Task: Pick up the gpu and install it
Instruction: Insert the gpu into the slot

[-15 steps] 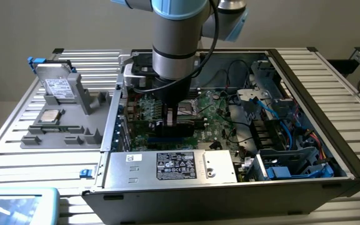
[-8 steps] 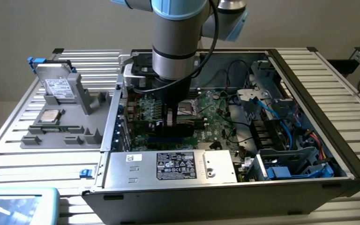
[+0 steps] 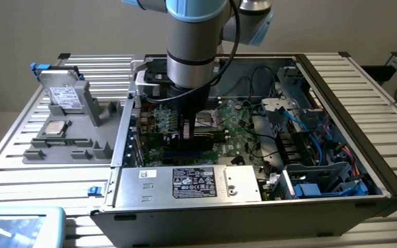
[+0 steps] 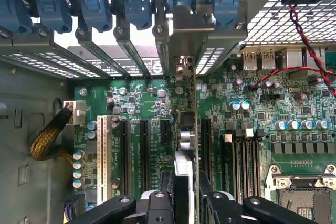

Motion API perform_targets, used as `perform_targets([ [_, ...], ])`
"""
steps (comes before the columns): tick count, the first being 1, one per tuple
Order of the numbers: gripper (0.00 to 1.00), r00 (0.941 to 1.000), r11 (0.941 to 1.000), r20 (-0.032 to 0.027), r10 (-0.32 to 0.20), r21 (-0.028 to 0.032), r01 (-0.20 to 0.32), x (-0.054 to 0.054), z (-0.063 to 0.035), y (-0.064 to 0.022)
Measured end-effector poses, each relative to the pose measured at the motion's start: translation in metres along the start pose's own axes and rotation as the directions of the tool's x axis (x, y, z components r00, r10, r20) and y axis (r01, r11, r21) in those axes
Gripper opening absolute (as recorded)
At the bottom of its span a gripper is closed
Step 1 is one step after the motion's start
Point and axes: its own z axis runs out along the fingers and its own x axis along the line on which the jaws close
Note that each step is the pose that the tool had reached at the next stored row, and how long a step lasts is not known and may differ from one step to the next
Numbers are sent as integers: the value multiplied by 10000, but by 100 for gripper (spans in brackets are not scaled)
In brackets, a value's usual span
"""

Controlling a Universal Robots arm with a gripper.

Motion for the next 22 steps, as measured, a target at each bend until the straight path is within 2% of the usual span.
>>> perform_targets([
  [22,29,10000,10000,-1,-18,66,18,1,20,9],
])
